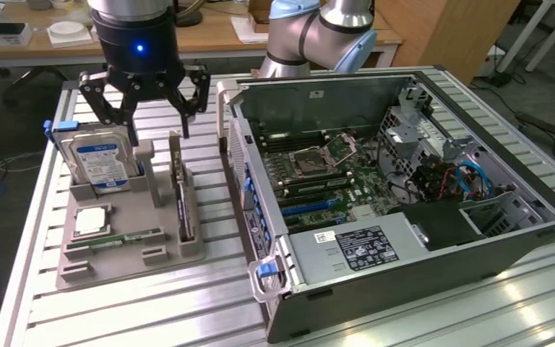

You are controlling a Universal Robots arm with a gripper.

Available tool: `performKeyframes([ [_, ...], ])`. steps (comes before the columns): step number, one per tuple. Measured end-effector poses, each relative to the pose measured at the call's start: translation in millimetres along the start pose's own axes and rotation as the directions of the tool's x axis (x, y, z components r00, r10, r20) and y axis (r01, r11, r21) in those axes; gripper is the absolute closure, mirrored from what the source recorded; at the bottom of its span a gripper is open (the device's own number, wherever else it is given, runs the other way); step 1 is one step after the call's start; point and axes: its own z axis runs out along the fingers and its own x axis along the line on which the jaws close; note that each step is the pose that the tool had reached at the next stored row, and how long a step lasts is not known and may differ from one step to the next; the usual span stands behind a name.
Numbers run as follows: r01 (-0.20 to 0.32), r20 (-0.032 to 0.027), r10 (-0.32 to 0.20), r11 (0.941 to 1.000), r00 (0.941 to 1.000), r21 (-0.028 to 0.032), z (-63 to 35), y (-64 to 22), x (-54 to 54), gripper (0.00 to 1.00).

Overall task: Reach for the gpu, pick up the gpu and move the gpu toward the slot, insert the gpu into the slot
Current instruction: 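Pick up the gpu and move the gpu toward the slot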

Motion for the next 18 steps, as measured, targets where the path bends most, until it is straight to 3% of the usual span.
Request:
performKeyframes([
  [18,-0.01,0.0005,0.01,1.0,1.0,0.0,22.8,-2.5,-1.9,0.29],
])
